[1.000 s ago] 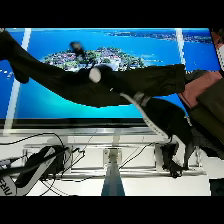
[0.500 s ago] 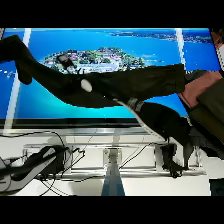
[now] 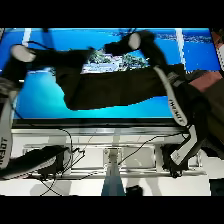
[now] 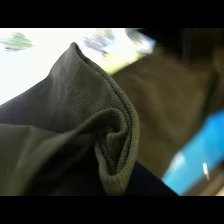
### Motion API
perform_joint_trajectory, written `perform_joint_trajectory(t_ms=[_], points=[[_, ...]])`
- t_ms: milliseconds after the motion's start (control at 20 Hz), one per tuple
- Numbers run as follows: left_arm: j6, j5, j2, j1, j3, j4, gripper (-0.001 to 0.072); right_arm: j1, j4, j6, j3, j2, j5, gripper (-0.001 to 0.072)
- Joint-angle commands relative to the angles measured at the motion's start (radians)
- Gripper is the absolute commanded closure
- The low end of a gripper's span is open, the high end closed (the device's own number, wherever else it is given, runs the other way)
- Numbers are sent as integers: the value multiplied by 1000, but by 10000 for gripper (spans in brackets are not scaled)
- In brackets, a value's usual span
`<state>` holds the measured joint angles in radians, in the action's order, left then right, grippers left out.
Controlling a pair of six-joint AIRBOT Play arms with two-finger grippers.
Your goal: Fold the clothes and pants, and hang the long-sleeved shirts on hangers.
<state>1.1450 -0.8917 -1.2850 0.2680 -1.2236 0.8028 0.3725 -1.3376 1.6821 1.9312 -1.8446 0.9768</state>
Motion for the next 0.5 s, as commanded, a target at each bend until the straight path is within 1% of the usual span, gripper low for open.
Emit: perform_joint_trajectory(t_ms=[0, 50, 100, 150, 200, 250, 350, 450], points=[[1, 68, -50, 186, 0, 39, 319, -154, -2, 0, 1, 39, 126, 679], [7, 58, -51, 187, 0, 37, 46, -178, -2, 0, 1, 43, 154, 679], [26, 44, -47, 174, 0, 41, 31, -200, -3, 0, 1, 43, 184, 679], [29, 25, -39, 150, 0, 43, 34, -216, -4, 0, 0, 43, 209, 679], [30, -2, -28, 110, 0, 53, 60, -230, -3, -1, 0, 43, 227, 679], [31, -31, -15, 62, 0, 77, 120, -238, -4, -2, 0, 43, 240, 680], [58, -94, 10, -66, 0, 149, 134, -235, -1, -64, 0, 43, 254, 680], [59, -161, 23, -220, 0, 232, 134, -218, 3, -115, 0, 43, 263, 680]])
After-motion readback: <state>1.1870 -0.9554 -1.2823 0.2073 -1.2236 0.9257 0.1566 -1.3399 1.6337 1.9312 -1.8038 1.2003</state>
